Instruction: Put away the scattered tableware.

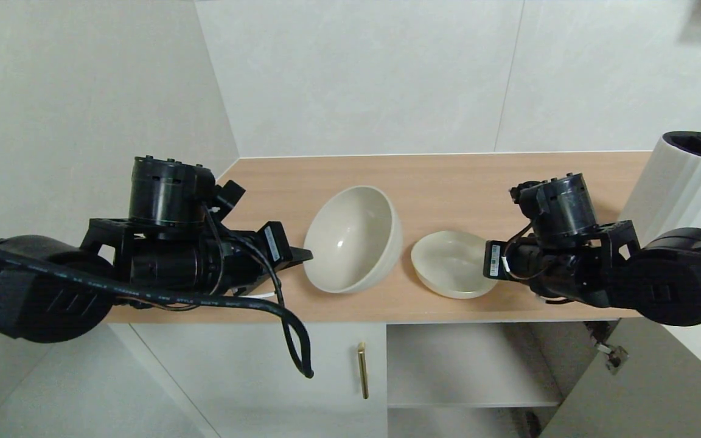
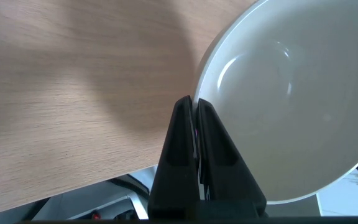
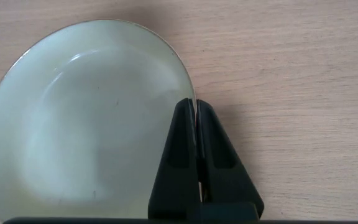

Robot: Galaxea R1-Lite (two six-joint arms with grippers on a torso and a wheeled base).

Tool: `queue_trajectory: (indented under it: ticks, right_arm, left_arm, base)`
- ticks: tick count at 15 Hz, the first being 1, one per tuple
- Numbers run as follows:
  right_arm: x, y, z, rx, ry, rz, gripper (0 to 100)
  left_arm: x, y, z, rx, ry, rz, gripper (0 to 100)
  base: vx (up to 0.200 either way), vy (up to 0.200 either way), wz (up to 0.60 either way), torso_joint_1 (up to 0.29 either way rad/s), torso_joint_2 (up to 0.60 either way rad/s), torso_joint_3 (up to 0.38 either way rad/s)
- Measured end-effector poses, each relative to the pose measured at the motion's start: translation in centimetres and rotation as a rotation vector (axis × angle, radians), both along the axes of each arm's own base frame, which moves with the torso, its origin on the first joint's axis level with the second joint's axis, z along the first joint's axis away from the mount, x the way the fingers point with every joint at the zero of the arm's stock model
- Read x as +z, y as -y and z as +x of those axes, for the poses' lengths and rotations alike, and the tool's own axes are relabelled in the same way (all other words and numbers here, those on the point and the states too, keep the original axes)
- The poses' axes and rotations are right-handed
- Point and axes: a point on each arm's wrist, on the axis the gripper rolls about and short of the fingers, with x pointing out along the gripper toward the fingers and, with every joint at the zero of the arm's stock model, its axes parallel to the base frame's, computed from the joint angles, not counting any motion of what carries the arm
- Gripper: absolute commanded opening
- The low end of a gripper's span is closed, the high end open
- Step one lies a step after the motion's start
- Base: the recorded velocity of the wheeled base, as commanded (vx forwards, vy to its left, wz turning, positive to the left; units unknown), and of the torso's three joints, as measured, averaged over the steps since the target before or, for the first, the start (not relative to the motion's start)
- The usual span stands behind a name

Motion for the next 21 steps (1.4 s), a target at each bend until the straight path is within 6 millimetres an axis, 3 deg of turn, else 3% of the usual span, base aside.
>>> queue_trajectory:
  ticks: [3,5,12,15,21]
  right_arm:
    - [0.8,0.3,-0.7,0.019,0.002,0.017,0]
    - [2.0,1.3,-2.1,0.064,-0.026,0.046,0]
    - [7.2,6.8,-10.9,0.216,-0.157,0.157,0]
    - [7.7,7.7,-12.4,0.226,-0.118,0.171,0]
    - [7.1,8.1,-12.9,0.238,-0.084,0.162,0]
  left_arm:
    - [0.3,-0.1,-0.3,0.002,0.007,-0.001,0]
    - [0.6,-0.5,-1.0,0.011,0.015,0.000,0]
    - [3.8,-2.5,-5.1,0.017,0.095,-0.028,0]
    - [4.0,-2.7,-5.4,0.019,0.105,-0.031,0]
    - [4.0,-2.7,-5.4,0.017,0.104,-0.030,0]
  base:
    - [0.000,0.000,0.00,0.000,0.00,0.000]
    - [0.000,0.000,0.00,0.000,0.00,0.000]
    - [0.000,0.000,0.00,0.000,0.00,0.000]
    - [0.000,0.000,0.00,0.000,0.00,0.000]
    - [-0.100,0.000,0.00,0.000,0.00,0.000]
